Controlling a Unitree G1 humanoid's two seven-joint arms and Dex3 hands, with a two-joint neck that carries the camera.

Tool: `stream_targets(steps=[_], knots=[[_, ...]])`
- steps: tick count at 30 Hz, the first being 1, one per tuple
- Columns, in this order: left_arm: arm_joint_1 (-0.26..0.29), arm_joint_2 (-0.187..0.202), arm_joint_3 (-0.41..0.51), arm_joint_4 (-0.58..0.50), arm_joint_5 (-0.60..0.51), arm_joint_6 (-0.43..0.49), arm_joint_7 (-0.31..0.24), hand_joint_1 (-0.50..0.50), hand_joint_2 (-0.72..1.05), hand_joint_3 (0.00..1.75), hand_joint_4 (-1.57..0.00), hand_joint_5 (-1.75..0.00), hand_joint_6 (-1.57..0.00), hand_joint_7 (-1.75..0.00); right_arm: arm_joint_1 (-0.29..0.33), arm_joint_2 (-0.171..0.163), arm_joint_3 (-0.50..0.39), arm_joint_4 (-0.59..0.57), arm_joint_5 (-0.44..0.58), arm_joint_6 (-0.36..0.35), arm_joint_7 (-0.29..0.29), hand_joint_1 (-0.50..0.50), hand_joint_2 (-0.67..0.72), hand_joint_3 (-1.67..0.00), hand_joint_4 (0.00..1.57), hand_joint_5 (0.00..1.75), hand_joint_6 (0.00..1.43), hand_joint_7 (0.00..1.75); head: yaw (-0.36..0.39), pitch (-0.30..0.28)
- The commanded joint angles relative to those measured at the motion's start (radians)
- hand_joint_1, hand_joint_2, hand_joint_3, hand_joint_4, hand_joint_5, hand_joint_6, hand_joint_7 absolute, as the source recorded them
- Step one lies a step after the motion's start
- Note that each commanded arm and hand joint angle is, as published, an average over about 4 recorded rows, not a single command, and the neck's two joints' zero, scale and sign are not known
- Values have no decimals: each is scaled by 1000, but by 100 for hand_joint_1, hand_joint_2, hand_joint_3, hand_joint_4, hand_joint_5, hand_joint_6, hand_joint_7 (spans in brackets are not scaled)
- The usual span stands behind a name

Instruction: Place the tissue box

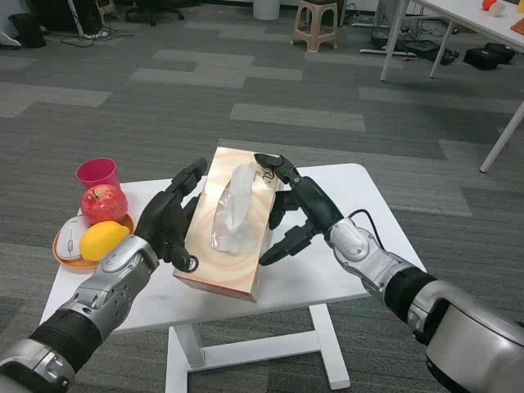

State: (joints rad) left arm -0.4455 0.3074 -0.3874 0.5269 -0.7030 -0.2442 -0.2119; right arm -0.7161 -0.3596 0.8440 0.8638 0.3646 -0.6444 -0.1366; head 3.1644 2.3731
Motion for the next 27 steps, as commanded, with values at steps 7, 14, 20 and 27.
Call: stream_targets(steps=[7,14,20,27], knots=[[-22,-44,-39,-57,7,2,-35,50,-64,0,0,-31,0,0,-14,28,-23,-45,0,-23,11,21,-22,-18,82,126,0,40,-2,7],[-22,-44,-38,-58,7,2,-35,50,-64,0,0,-31,0,0,-14,28,-23,-45,0,-23,11,21,-22,-24,81,126,0,38,-2,9],[-24,-44,-39,-58,7,2,-34,50,-64,0,0,-31,0,0,-14,28,-24,-43,0,-23,11,21,-22,-18,82,126,0,35,-2,5],[-22,-46,-39,-57,9,2,-33,50,-64,0,0,-31,0,0,-18,31,-29,-27,0,-23,11,21,-22,-24,82,126,0,37,-2,5]])
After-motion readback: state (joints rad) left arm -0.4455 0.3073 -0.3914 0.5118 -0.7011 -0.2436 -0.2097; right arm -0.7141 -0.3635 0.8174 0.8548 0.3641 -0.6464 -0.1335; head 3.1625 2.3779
